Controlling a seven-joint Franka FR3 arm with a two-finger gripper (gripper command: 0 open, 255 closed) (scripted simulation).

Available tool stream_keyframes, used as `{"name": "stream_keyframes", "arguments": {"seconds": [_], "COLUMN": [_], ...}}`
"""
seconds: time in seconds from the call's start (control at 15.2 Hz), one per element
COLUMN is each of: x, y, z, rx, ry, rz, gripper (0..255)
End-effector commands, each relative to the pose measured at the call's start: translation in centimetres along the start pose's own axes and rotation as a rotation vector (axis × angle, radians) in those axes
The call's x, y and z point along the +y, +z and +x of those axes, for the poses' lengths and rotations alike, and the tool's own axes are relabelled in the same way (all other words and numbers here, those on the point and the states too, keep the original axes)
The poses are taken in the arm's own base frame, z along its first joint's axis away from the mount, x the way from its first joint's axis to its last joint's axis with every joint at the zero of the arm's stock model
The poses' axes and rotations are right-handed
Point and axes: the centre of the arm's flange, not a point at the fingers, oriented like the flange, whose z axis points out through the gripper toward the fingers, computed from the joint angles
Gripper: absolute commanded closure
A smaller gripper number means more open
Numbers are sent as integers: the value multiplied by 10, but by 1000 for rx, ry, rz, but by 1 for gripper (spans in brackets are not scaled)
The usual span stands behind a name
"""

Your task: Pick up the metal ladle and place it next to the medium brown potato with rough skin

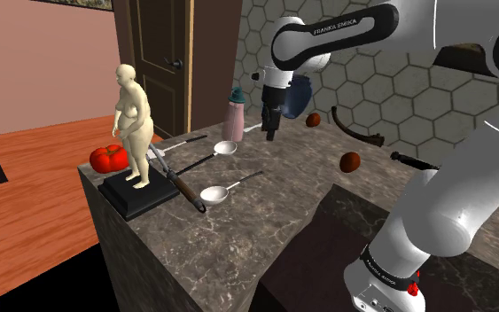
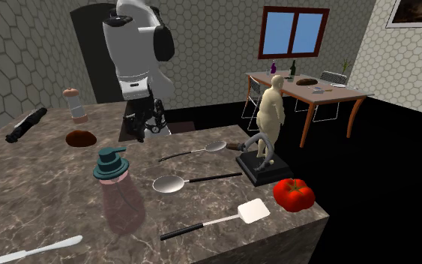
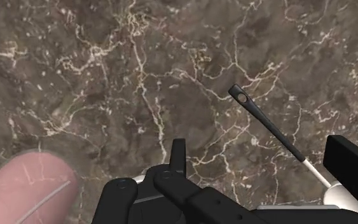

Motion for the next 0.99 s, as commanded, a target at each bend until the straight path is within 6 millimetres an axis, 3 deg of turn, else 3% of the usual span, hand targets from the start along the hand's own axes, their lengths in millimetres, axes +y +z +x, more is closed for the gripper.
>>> {"name": "stream_keyframes", "arguments": {"seconds": [0.0,0.46,0.92], "x": [11,30,22], "y": [11,45,78], "z": [22,104,189], "rx": [4,16,28], "ry": [-96,-415,-733], "rz": [2,9,16], "gripper": [0,0,0]}}
